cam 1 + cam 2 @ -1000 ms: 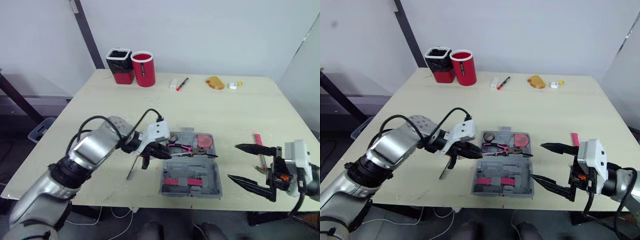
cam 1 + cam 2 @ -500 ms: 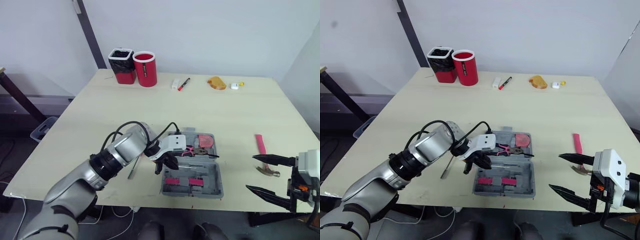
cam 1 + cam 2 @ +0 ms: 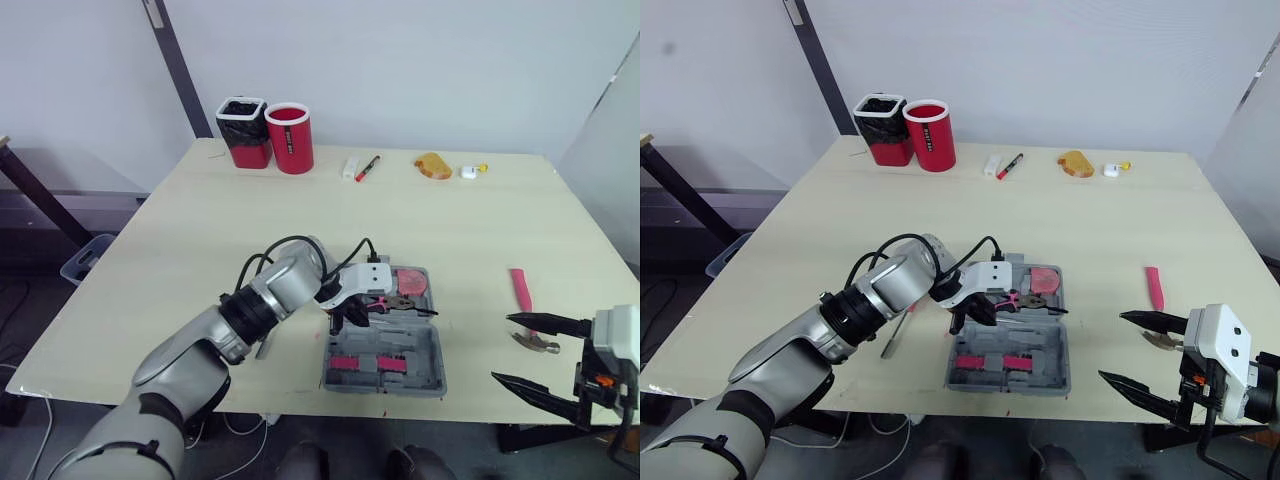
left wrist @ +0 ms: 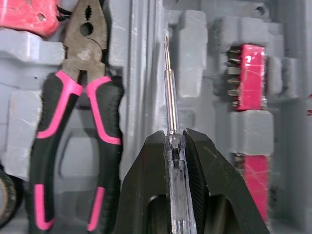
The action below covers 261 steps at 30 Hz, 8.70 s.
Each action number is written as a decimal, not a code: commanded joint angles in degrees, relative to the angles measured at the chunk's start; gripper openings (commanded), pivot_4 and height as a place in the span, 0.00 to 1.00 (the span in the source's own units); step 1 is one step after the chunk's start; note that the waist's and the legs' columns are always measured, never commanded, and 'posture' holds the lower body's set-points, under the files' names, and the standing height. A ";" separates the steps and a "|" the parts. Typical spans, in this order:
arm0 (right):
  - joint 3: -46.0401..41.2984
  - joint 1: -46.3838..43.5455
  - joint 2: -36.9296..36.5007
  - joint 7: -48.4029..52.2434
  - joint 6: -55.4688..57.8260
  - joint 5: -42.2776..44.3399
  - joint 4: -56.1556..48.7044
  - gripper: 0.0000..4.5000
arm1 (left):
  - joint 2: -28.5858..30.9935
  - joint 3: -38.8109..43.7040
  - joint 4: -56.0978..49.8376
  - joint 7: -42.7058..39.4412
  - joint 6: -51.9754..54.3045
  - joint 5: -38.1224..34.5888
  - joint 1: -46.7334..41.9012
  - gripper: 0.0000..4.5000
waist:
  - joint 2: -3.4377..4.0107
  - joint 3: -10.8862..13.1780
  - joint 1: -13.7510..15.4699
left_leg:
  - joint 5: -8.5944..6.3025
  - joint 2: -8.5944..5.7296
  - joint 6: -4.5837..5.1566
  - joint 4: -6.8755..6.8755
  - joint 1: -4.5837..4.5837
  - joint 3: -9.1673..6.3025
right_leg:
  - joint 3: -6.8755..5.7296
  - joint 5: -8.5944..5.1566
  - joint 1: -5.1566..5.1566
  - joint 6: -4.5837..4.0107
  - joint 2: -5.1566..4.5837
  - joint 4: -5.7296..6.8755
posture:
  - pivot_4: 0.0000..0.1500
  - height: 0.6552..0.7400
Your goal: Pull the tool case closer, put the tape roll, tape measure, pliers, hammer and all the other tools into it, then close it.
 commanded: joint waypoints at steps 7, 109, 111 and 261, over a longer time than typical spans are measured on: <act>-0.85 0.73 0.98 -1.33 -0.72 0.07 -2.46 1.00 | -2.69 -1.35 0.67 -0.83 -1.12 3.05 -0.43 0.00 | 0.01 0.00 0.00 | 0.00 0.00 0.00 0.00 0.00 0.00 | 0.00 0.00 0.00 0.00 0.00 0.00 | 1.00 1.00; 5.64 5.44 18.41 -16.41 -16.29 -13.43 22.47 1.00 | 4.01 70.70 -21.22 22.47 -27.58 -31.27 76.17 1.00 | 0.55 -0.82 -1.28 | -0.04 0.56 -0.03 0.57 0.23 0.12 | 0.14 -0.23 -0.07 -0.30 -0.26 0.71 | 1.00 1.00; 4.02 5.48 17.71 -16.31 -15.79 -12.53 23.29 1.00 | 3.98 70.57 -21.81 22.55 -27.83 -31.46 77.17 1.00 | 0.59 -0.79 -1.37 | -0.05 0.56 -0.04 0.57 0.22 0.13 | 0.15 -0.34 -0.15 -0.10 -0.51 0.65 | 1.00 1.00; 79.88 -70.80 14.93 -6.00 36.79 -35.96 28.67 0.02 | 21.86 67.09 -26.15 -9.29 -25.20 -48.01 61.50 1.00 | 0.61 -0.26 -1.61 | -0.03 0.47 0.00 -0.14 0.01 0.30 | -0.23 -0.11 -0.37 -0.42 -0.18 0.04 | 1.00 1.00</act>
